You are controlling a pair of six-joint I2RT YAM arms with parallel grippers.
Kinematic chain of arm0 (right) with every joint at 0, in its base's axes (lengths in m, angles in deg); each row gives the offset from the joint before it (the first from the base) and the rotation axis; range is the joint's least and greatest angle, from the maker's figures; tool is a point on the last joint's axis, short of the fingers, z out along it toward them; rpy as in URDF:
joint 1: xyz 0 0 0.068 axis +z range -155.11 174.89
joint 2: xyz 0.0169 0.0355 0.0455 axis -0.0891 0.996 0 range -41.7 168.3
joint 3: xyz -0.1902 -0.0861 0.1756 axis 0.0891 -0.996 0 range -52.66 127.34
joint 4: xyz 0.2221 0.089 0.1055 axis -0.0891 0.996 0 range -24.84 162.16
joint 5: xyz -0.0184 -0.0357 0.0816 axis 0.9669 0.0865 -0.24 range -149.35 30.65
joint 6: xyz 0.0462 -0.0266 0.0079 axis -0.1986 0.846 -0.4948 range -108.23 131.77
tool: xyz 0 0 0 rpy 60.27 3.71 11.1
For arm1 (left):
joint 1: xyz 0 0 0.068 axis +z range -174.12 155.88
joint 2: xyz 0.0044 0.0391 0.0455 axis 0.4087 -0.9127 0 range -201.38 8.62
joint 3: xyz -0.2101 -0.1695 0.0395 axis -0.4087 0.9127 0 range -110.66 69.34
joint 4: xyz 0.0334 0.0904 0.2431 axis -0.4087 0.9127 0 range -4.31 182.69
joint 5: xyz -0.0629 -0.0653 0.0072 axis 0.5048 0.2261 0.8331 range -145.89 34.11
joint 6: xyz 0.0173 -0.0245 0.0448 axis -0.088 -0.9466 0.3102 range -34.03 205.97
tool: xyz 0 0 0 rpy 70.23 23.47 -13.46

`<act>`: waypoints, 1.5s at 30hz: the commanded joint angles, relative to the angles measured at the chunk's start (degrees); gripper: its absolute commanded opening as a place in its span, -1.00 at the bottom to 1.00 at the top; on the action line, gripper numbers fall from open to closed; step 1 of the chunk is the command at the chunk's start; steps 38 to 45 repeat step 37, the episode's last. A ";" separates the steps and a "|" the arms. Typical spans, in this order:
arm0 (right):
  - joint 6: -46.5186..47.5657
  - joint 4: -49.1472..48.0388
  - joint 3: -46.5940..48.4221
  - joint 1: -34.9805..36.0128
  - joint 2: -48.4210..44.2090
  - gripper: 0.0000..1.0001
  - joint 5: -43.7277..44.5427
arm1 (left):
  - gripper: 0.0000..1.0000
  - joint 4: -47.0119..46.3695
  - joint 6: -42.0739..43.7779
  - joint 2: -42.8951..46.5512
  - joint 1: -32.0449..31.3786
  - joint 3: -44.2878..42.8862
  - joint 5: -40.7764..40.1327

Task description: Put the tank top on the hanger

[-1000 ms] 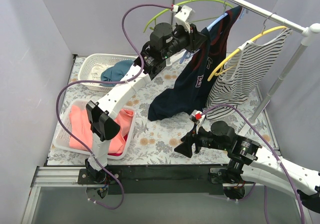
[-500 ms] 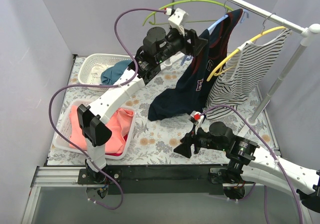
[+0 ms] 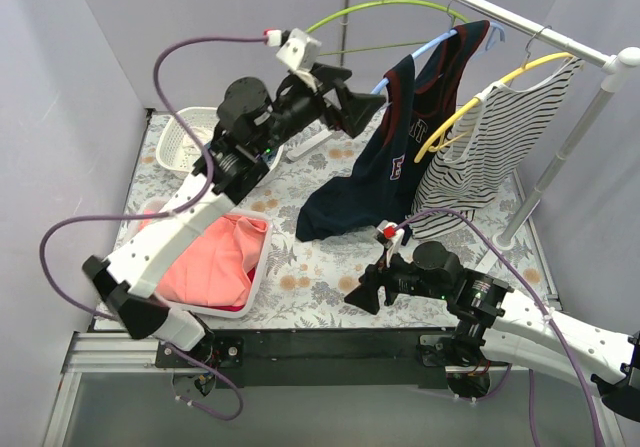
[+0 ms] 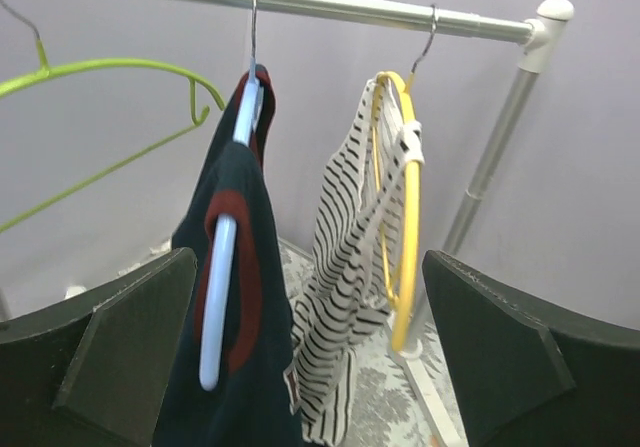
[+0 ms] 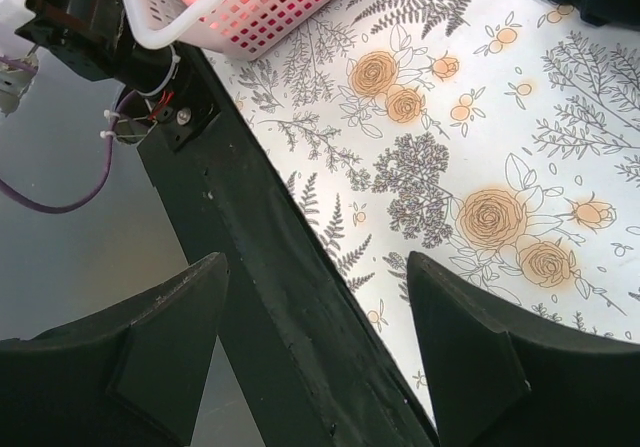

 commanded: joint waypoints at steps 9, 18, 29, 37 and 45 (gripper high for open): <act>-0.50 -6.64 -1.29 0.35 -0.54 0.75 7.41 | 0.96 8.47 -12.35 24.65 0.22 34.21 -2.94; -1.47 -7.61 -3.58 0.35 -4.05 0.83 17.51 | 0.96 10.32 -20.87 39.50 -1.36 57.63 -9.70; -3.23 -9.81 -5.87 0.35 -4.94 0.88 25.61 | 0.96 12.87 -25.28 38.73 -6.63 62.30 -19.38; -4.19 -9.02 -5.78 0.35 -5.63 0.87 25.78 | 0.96 12.43 -27.04 38.73 -6.64 61.25 -20.87; -4.19 -9.02 -5.78 0.35 -5.63 0.87 25.78 | 0.96 12.43 -27.04 38.73 -6.64 61.25 -20.87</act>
